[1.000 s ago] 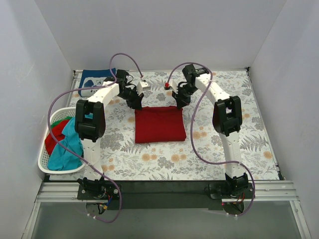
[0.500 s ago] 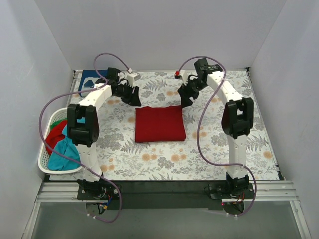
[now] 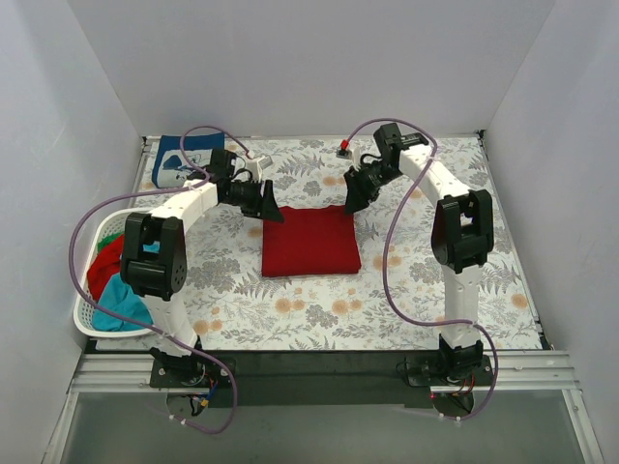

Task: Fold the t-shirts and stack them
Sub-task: Fold the tshirt

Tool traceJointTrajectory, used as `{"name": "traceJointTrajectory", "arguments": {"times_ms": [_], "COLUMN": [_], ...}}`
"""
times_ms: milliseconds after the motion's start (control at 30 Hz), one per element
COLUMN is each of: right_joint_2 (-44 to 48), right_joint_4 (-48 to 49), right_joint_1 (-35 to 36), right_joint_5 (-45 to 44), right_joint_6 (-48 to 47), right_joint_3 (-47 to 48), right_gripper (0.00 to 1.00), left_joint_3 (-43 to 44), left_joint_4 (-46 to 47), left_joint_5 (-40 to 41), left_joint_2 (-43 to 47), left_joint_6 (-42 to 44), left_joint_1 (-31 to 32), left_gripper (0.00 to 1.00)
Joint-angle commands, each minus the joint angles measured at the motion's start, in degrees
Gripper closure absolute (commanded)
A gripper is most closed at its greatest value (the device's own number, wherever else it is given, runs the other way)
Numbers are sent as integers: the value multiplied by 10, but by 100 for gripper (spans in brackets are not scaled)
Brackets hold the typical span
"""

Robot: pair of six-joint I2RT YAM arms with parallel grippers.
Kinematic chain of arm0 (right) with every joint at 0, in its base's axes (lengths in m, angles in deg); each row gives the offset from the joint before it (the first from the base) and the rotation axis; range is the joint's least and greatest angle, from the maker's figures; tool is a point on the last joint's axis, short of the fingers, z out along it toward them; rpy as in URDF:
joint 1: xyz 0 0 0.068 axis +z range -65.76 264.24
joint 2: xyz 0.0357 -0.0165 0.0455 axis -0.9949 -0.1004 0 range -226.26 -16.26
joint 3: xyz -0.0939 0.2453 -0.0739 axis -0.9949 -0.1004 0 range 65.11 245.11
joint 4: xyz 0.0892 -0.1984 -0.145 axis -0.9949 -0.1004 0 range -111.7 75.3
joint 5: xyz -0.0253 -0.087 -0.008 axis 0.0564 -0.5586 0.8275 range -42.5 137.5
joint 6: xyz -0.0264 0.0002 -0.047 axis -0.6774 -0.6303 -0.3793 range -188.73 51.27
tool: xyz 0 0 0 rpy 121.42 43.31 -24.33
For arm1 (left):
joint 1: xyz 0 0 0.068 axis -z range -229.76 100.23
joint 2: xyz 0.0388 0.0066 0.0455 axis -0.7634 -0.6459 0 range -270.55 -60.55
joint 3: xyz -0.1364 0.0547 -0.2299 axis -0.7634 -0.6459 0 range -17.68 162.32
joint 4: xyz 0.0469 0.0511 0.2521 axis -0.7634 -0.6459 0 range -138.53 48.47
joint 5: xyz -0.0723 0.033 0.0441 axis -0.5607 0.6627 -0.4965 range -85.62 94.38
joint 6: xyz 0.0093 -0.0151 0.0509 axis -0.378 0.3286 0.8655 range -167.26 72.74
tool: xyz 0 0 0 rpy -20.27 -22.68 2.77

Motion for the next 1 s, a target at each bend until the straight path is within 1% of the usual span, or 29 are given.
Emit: {"name": "traceJointTrajectory", "arguments": {"times_ms": [0, 100, 233, 333, 400, 433, 500, 533, 633, 667, 733, 767, 800, 833, 900, 967], "right_joint_2": [-5, -3, -5, -5, 2, 8, 27, 36, 79, 106, 135, 156, 164, 174, 173, 143], "right_joint_4": [5, 12, 35, 45, 48, 50, 53, 54, 51, 44, 15, -36, -58, -69, -77, -77], "right_joint_1": [17, 32, 42, 43, 46, 50, 60, 64, 77, 78, 79, 79, 79, 76, 60, 40], "right_joint_5": [27, 21, -4, -22, -35, -40, -43, -42, -31, -25, 17, 34, 48, 60, 69, 87], "right_joint_6": [-19, -29, -30, -37, -42, -48, -54, -55, -70, -81, -105, -130, -155, -157, -135, -114], "right_joint_3": [-37, -83, -137, -175, -203, -234, -266, -300, -343, -360, -358, -334, -322, -303, -238, -186], "right_gripper": [58, 64, 66, 68, 73, 73, 75, 76, 76, 76, 76, 75, 74, 73, 71, 71], "left_joint_3": [9, -7, -32, -67, -96, -105, -132, -138, -151, -150, -142, -135, -124, -101, -79, -57], "left_joint_4": [-16, -18, -21, -24, -30, -36, -43, -45, -79, -91, -127, -141, -157, -170, -164, -123], "left_joint_5": [-17, -18, 13, 29, 30, 29, 16, 10, -10, -16, -47, -58, -68, -64, -42, -24], "left_joint_2": [0, -11, -19, -17, -13, -8, -2, 4, 35, 55, 77, 88, 106, 115, 127, 128], "left_joint_6": [32, 39, 47, 43, 42, 40, 38, 37, 47, 56, 96, 116, 163, 179, 212, 219], "left_joint_1": [17, 28, 68, 88, 95, 98, 99, 98, 111, 115, 121, 121, 121, 121, 121, 121], "left_gripper": [56, 59, 61, 62, 65, 67, 69, 69, 71, 71, 70, 69, 68, 65, 62, 57]}}
